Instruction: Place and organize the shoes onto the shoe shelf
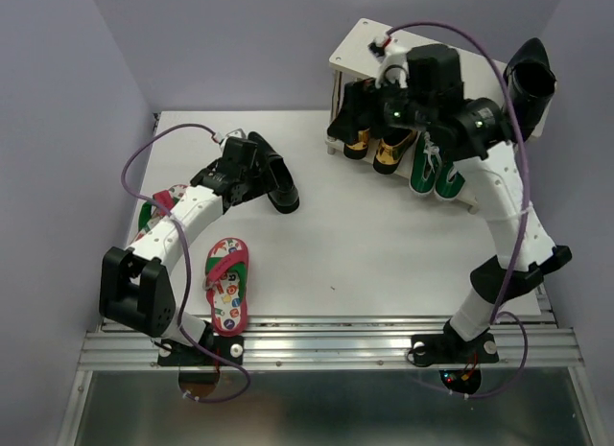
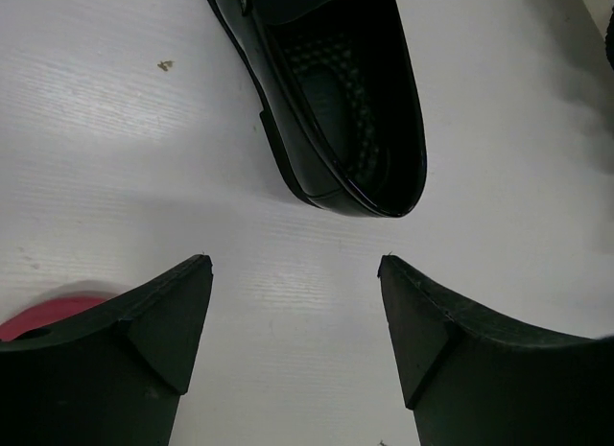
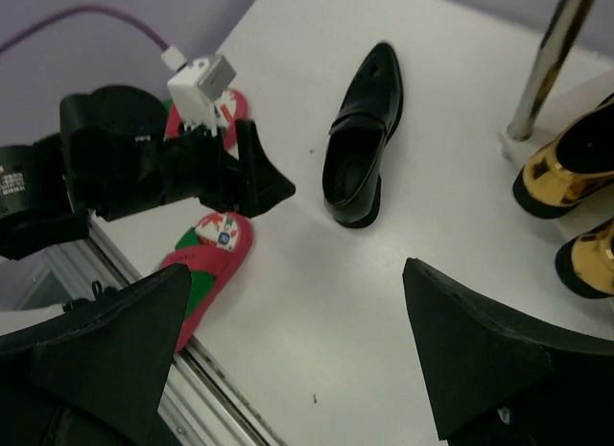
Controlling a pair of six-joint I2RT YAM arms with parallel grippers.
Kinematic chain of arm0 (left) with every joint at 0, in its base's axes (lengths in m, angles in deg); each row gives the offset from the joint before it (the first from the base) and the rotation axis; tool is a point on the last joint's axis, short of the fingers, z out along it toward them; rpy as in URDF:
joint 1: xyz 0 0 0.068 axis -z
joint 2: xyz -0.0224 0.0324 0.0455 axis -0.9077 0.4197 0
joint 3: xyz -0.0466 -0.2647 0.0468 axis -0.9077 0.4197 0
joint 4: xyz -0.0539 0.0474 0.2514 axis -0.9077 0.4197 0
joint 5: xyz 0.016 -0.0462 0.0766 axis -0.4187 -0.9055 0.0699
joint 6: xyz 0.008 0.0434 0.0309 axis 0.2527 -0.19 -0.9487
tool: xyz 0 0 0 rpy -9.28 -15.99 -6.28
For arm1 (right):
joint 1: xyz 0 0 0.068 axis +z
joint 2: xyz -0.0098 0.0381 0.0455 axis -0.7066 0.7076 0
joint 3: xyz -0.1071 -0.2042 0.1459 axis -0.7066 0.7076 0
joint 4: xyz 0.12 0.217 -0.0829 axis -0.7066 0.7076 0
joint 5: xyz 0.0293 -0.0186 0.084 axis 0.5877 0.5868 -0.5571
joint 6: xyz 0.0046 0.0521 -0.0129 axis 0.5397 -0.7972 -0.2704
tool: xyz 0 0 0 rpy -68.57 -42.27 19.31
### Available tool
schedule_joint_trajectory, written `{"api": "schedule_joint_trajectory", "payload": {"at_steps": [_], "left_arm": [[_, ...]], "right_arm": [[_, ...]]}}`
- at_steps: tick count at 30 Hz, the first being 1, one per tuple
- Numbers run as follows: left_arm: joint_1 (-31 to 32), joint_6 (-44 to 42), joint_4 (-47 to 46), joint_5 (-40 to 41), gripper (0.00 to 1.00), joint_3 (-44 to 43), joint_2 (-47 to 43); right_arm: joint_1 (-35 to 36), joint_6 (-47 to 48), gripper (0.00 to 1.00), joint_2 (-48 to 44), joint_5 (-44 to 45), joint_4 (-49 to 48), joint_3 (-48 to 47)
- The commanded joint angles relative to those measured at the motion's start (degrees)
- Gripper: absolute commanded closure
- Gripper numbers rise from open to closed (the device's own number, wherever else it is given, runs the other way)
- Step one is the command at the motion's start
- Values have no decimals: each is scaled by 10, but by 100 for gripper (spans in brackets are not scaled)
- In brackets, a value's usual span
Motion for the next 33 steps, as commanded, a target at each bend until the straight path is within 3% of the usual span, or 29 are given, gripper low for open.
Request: {"api": "schedule_joint_trajectory", "payload": {"at_steps": [1,9,19,22,26,28,29,30,33], "left_arm": [[-2,34,-55,-25,18,9,6],[-2,70,-98,-24,19,3,81],[-2,123,-143,-14,24,-9,136],[-2,124,-136,-15,34,-21,162],[-2,122,-137,-21,54,-14,178],[-1,114,-136,-24,74,-11,177],[-2,112,-136,-24,92,-4,168],[-2,102,-134,-27,100,0,162],[5,85,-121,-25,100,13,127]], "right_arm": [[57,6,3,4,89,-10,35],[83,-37,2,-49,107,-71,211],[83,-82,2,-118,95,-87,318],[83,-89,2,-142,111,-104,357],[83,-95,2,-151,131,-102,374],[83,-97,2,-152,138,-101,376],[83,-98,2,-153,140,-101,378],[83,-100,2,-154,143,-103,380],[83,-105,2,-156,141,-106,394]]}}
